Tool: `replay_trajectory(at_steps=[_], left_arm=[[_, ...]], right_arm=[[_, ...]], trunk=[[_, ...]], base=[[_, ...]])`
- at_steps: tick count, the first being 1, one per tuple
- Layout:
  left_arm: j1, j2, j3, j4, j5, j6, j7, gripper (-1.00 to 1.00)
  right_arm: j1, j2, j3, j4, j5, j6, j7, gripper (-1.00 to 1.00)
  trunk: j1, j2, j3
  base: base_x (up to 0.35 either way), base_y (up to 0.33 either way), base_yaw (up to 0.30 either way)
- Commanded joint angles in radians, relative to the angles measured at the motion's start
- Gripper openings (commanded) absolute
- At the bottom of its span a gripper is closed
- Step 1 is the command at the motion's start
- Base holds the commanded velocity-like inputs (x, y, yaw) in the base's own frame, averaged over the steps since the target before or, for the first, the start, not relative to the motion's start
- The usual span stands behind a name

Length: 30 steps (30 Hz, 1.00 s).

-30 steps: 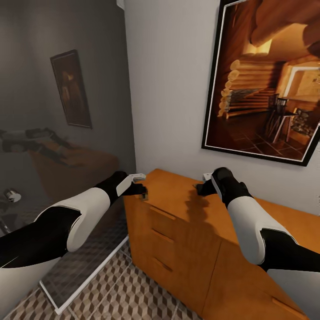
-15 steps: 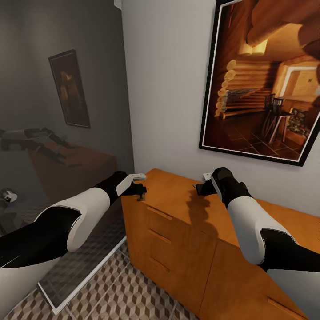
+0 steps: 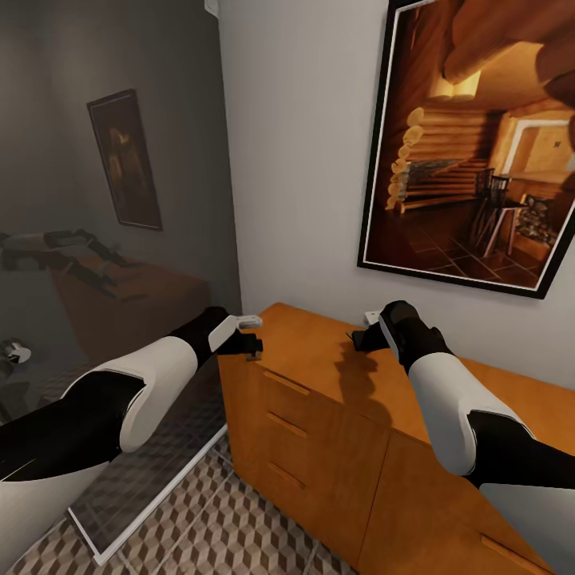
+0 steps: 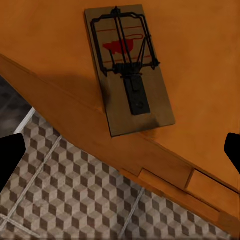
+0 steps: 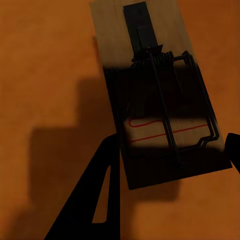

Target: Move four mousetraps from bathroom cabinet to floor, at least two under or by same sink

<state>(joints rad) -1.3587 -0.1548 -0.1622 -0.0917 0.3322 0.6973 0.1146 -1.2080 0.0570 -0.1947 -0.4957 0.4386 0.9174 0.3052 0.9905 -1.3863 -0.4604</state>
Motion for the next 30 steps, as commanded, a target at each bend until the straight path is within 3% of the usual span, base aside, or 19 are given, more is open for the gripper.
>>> replay_trajectory(at_steps=[1, 10, 16, 30], left_arm=[[0.000, 0.000, -0.007, -0.002, 0.011, 0.011, 0.007, 1.00], [0.000, 0.001, -0.012, -0.035, 0.047, 0.097, 0.005, 1.00], [0.000, 0.001, -0.012, -0.043, 0.068, 0.108, 0.006, 1.00], [0.000, 0.003, -0.010, -0.090, 0.069, 0.108, 0.009, 1.00]], right_arm=[[-0.001, 0.001, -0.008, -0.001, 0.009, 0.003, 0.006, -1.00], [-0.001, 0.001, -0.008, -0.002, 0.010, 0.003, 0.006, -1.00], [-0.001, 0.001, -0.008, -0.002, 0.011, 0.003, 0.007, -1.00], [-0.001, 0.006, -0.008, -0.001, 0.009, 0.003, 0.006, -1.00]], trunk=[[0.000, -0.001, -0.001], [0.000, -0.001, -0.001], [0.000, -0.001, -0.001], [0.000, -0.001, -0.001]], base=[[0.000, 0.000, 0.000], [0.000, 0.000, 0.000], [0.000, 0.000, 0.000], [0.000, 0.000, 0.000]])
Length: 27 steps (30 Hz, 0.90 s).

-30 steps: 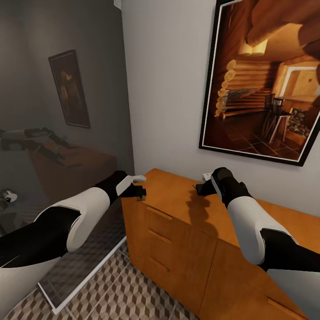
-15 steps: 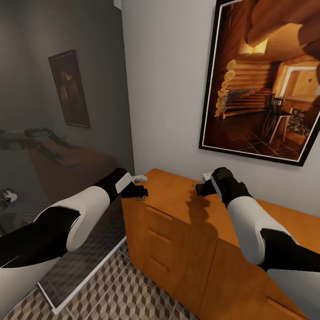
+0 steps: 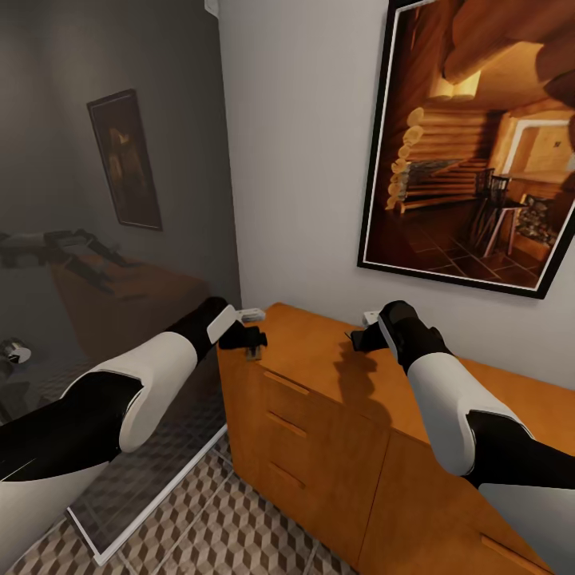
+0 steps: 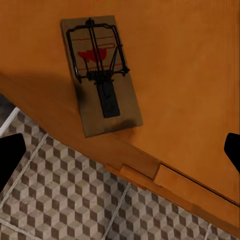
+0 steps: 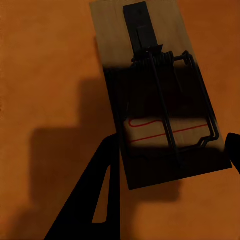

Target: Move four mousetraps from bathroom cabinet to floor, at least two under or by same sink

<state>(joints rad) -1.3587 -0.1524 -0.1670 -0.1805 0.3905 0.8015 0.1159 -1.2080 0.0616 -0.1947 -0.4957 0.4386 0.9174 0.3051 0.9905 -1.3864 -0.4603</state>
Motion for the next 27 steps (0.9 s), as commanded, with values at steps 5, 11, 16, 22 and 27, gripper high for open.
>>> replay_trajectory(at_steps=[5, 11, 16, 22, 27], left_arm=[[0.000, 0.001, -0.006, -0.013, 0.010, 0.001, 0.007, 1.00], [0.000, 0.002, -0.009, -0.018, 0.009, -0.001, 0.004, 1.00], [0.000, 0.001, -0.010, -0.018, 0.005, -0.003, 0.005, 1.00], [0.000, 0.000, -0.010, -0.018, 0.003, -0.004, 0.007, 1.00], [0.000, 0.001, -0.010, -0.017, 0.005, -0.005, 0.007, 1.00]], right_arm=[[-0.001, 0.001, -0.008, -0.001, 0.009, 0.002, 0.005, -1.00], [-0.001, 0.000, -0.008, -0.001, 0.008, 0.002, 0.004, -1.00], [-0.001, 0.001, -0.008, -0.001, 0.008, 0.001, 0.003, -1.00], [-0.001, 0.001, -0.008, -0.001, 0.008, 0.001, 0.004, -1.00], [-0.001, 0.001, -0.008, -0.001, 0.008, 0.001, 0.005, -1.00]], trunk=[[0.000, -0.001, -0.001], [0.000, -0.001, -0.001], [0.000, -0.001, -0.001], [0.000, -0.001, -0.001], [0.000, -0.001, -0.001]], base=[[0.000, 0.000, 0.000], [0.000, 0.000, 0.000], [0.000, 0.000, 0.000], [0.054, 0.000, 0.000], [0.237, 0.000, 0.000]])
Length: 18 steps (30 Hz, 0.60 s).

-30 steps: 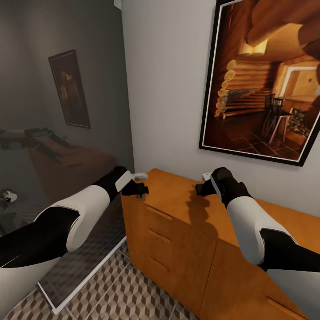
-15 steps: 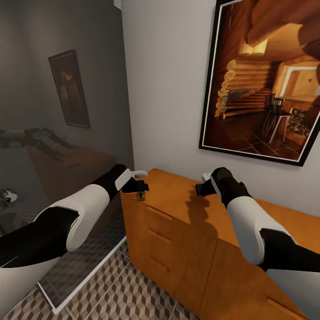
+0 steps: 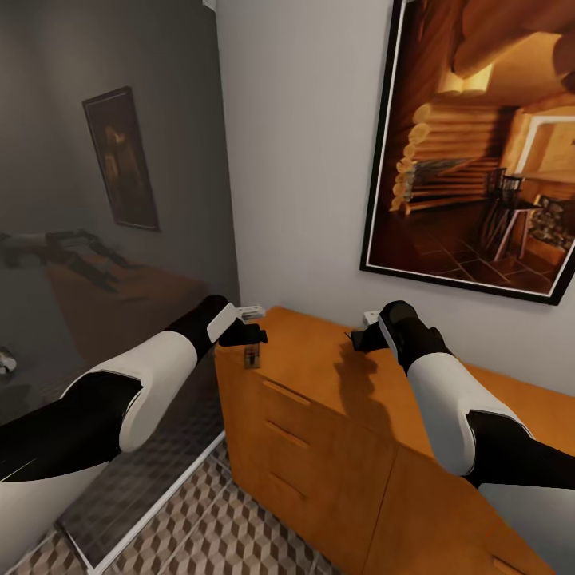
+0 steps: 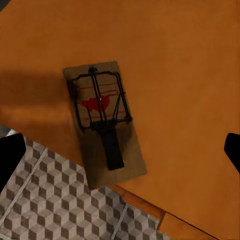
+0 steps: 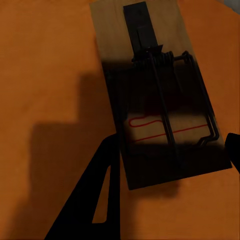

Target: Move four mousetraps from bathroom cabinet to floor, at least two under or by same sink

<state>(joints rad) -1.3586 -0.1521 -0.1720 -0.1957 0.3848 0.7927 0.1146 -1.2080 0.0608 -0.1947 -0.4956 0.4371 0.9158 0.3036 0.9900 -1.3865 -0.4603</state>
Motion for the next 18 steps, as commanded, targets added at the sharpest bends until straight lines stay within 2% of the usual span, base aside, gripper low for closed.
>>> replay_trajectory(at_steps=[1, 6, 18], left_arm=[[0.000, 0.000, -0.005, -0.002, 0.011, 0.004, 0.008, 1.00], [0.000, -0.001, -0.006, 0.000, 0.012, 0.004, 0.009, 1.00], [0.000, -0.003, -0.005, 0.013, 0.018, 0.006, 0.010, 1.00]], right_arm=[[-0.001, 0.001, -0.008, -0.001, 0.009, 0.003, 0.006, -1.00], [-0.001, 0.002, -0.008, -0.001, 0.009, 0.003, 0.006, -1.00], [-0.001, 0.001, -0.008, -0.001, 0.011, 0.003, 0.006, -1.00]], trunk=[[0.000, -0.001, -0.001], [0.000, -0.001, -0.001], [0.000, -0.001, -0.001]], base=[[0.284, 0.000, 0.000], [0.179, 0.000, 0.000], [0.022, 0.000, 0.000]])
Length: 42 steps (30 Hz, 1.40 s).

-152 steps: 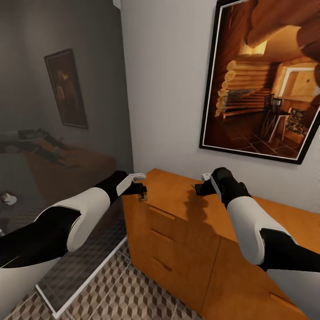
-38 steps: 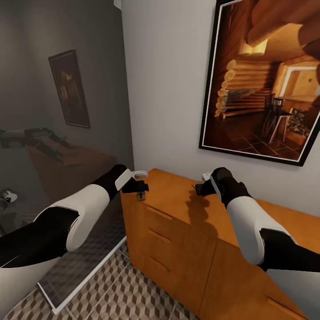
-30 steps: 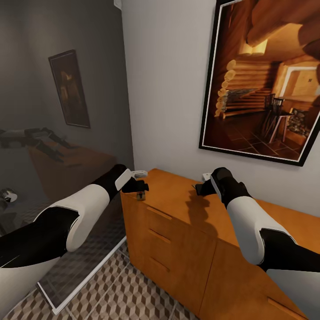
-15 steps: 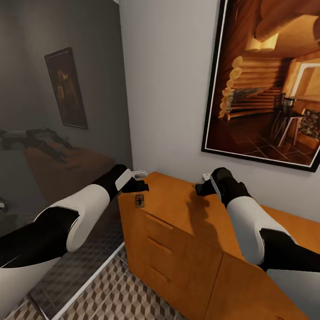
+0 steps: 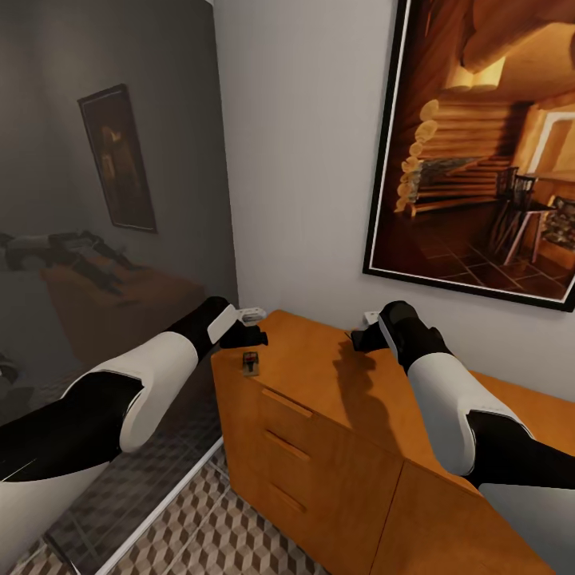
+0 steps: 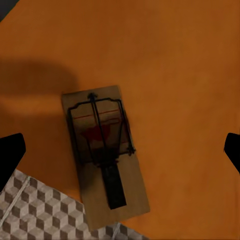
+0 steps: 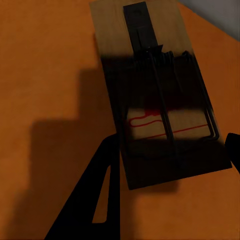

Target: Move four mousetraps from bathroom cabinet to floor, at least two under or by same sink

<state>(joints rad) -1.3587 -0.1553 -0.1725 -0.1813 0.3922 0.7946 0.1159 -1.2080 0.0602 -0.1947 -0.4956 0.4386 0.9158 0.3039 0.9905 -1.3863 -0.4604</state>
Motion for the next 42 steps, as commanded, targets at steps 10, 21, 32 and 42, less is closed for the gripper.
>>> replay_trajectory(at_steps=[10, 21, 32, 42], left_arm=[[0.000, 0.003, 0.000, 0.047, 0.016, 0.016, 0.012, 1.00], [0.000, 0.005, 0.001, 0.048, 0.013, 0.056, 0.035, 1.00], [0.000, 0.004, -0.001, 0.041, 0.011, 0.056, 0.036, 1.00], [0.000, 0.001, -0.002, 0.039, 0.009, 0.057, 0.047, 1.00]], right_arm=[[-0.001, 0.001, -0.008, -0.001, 0.010, 0.003, 0.006, -1.00], [-0.001, 0.000, -0.008, -0.001, 0.011, 0.003, 0.006, -1.00], [-0.001, 0.000, -0.008, -0.002, 0.011, 0.003, 0.006, -1.00], [-0.001, 0.000, -0.008, -0.001, 0.011, 0.003, 0.005, -1.00]], trunk=[[0.000, -0.001, -0.001], [0.000, -0.001, -0.001], [0.000, -0.001, -0.001], [0.000, -0.001, -0.001]], base=[[0.000, 0.000, 0.000], [0.000, 0.000, 0.000], [0.000, 0.000, 0.000], [0.000, 0.000, 0.000]])
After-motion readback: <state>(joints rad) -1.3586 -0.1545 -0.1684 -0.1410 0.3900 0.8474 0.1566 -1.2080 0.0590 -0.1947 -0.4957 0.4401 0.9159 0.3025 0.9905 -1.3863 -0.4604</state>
